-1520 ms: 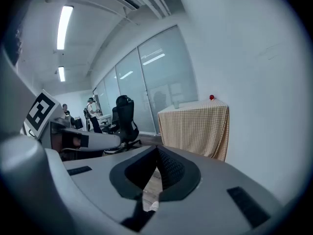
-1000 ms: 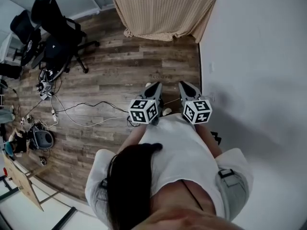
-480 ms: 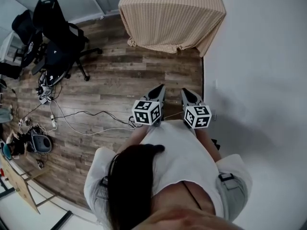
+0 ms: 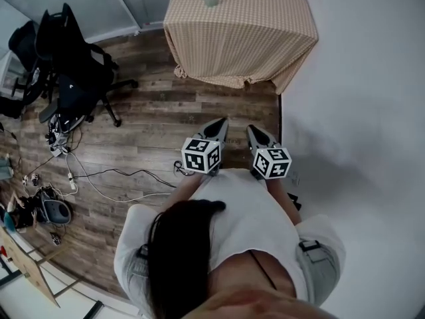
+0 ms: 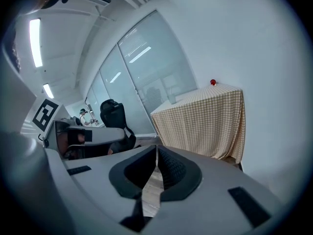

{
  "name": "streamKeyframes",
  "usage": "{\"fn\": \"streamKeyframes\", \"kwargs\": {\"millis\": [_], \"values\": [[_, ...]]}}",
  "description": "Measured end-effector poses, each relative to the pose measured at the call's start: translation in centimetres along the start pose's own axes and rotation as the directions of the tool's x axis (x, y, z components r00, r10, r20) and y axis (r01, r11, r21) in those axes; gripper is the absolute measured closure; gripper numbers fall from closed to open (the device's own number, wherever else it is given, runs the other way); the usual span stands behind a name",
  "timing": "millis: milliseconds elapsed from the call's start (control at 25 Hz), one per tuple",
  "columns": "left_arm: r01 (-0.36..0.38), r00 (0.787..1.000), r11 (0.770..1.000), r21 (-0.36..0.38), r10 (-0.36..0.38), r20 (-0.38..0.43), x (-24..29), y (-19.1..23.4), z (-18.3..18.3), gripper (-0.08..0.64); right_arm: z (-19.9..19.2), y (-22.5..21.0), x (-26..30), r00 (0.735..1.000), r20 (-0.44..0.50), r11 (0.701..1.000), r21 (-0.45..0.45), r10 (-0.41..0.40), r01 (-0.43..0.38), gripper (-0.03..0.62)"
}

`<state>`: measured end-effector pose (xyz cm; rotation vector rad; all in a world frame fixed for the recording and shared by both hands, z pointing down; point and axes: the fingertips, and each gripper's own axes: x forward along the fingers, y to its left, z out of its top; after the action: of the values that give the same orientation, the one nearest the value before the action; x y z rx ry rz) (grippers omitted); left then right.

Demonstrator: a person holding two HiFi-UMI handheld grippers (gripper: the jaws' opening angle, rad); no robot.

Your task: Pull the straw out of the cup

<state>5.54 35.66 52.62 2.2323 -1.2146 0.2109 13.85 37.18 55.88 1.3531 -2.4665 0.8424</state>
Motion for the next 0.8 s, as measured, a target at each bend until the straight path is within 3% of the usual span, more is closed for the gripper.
{"fn": "streamKeyframes", "kwargs": {"millis": [200,400,560,800], "values": [[0.014,1.0,1.0,-0.025,-0.014,0.014,1.2,3.7,2.7,0.549,1.7,1.2,3.7,1.0,0.0,1.0,-0.026,-0.003,0.003,0.557],[0.058,0.998,0.998,-0.014,-0.058,0.011,2.8,5.9,4.6,0.549,3.4,0.4,5.9,0.996,0.022,0.995,-0.045,-0.087,0.088,0.556],[0.079,0.997,0.997,0.007,-0.078,-0.01,4.0,6.5,5.4,0.549,3.8,-0.5,7.1,0.994,0.02,0.994,0.003,-0.105,0.105,0.557],[0.048,0.999,0.998,-0.041,-0.048,-0.011,4.5,9.4,6.4,0.549,5.0,-0.7,9.2,0.996,0.03,0.995,0.057,-0.089,0.087,0.557]]}}
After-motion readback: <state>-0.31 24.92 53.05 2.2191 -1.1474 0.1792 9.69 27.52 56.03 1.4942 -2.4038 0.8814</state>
